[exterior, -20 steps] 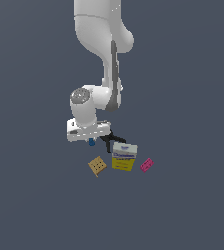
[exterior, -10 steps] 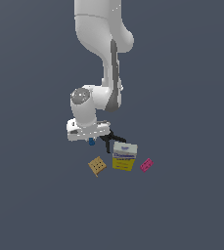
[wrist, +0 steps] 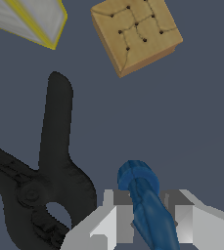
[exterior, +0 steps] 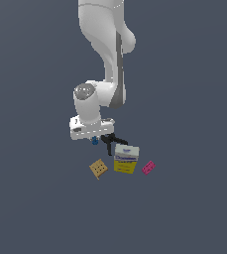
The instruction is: Pick up a designated object from a clutter of objects.
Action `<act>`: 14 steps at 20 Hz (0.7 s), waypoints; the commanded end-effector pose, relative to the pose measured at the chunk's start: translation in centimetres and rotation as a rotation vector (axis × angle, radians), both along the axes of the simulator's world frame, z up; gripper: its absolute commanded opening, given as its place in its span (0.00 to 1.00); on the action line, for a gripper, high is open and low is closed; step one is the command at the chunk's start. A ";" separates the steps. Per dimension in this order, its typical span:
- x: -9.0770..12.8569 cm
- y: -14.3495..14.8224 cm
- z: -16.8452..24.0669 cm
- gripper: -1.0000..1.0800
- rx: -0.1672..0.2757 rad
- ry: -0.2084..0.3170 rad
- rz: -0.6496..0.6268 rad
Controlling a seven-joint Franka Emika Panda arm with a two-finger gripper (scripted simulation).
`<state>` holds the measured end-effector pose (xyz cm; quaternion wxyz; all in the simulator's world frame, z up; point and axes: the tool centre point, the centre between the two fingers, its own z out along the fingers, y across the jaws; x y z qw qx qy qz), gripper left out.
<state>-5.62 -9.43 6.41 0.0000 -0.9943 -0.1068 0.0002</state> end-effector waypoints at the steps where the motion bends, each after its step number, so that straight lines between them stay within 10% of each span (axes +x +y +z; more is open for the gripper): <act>1: -0.3 0.7 1.1 0.00 0.000 -0.001 0.000; 14: -2.7 6.2 10.4 0.00 -0.003 0.000 0.000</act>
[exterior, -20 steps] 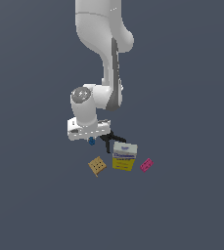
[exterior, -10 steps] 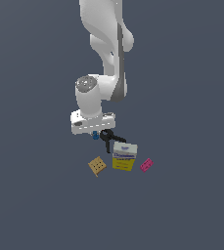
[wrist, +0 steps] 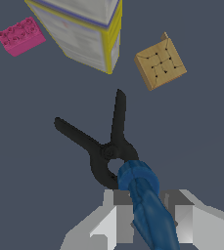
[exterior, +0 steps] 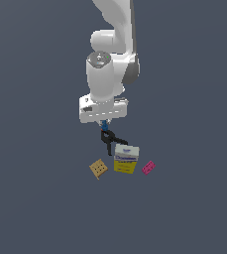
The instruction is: Pick up a designated object from a clutter of objects.
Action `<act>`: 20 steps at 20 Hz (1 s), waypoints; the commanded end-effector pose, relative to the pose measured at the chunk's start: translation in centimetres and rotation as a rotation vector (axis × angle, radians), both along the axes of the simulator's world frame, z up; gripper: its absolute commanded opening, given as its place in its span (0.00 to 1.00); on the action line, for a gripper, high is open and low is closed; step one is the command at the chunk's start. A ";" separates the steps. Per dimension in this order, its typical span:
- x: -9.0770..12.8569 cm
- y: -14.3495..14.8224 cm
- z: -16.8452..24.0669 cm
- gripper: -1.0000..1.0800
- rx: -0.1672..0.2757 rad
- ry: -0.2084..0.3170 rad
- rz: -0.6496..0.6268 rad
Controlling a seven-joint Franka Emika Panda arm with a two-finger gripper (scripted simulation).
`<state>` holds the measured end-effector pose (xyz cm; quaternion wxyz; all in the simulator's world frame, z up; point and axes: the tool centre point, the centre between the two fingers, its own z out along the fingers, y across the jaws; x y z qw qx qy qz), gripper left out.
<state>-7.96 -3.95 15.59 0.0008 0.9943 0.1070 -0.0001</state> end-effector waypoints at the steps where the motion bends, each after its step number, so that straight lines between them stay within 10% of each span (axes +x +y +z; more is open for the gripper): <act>1: -0.6 1.2 2.1 0.00 -0.001 0.000 0.000; 20: -4.3 10.9 18.4 0.00 -0.001 0.000 0.001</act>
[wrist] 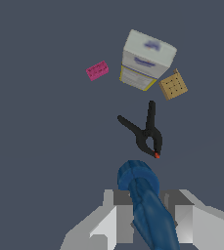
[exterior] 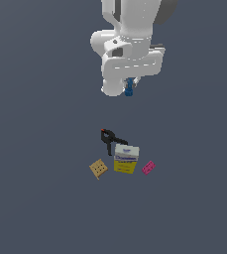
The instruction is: Pick up a designated object from a clutter of objects.
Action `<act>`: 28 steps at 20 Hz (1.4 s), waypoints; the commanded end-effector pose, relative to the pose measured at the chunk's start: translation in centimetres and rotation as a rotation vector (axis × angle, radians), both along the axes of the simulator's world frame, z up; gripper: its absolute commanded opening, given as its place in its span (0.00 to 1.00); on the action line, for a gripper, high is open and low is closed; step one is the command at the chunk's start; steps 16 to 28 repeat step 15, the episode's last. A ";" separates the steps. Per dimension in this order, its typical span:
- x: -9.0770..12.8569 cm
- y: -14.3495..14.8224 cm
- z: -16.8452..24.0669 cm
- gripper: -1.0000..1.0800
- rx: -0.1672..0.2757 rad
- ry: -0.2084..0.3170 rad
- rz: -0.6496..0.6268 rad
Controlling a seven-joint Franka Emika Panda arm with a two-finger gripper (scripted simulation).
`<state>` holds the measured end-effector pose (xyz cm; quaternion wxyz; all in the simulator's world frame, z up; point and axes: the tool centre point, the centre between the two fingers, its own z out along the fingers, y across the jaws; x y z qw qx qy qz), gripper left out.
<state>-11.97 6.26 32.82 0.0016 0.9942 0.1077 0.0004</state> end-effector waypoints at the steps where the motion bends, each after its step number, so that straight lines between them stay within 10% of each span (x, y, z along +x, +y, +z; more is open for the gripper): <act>1: -0.4 1.1 1.8 0.00 0.000 0.001 0.000; 28: -0.9 3.6 6.0 0.00 0.003 0.001 0.000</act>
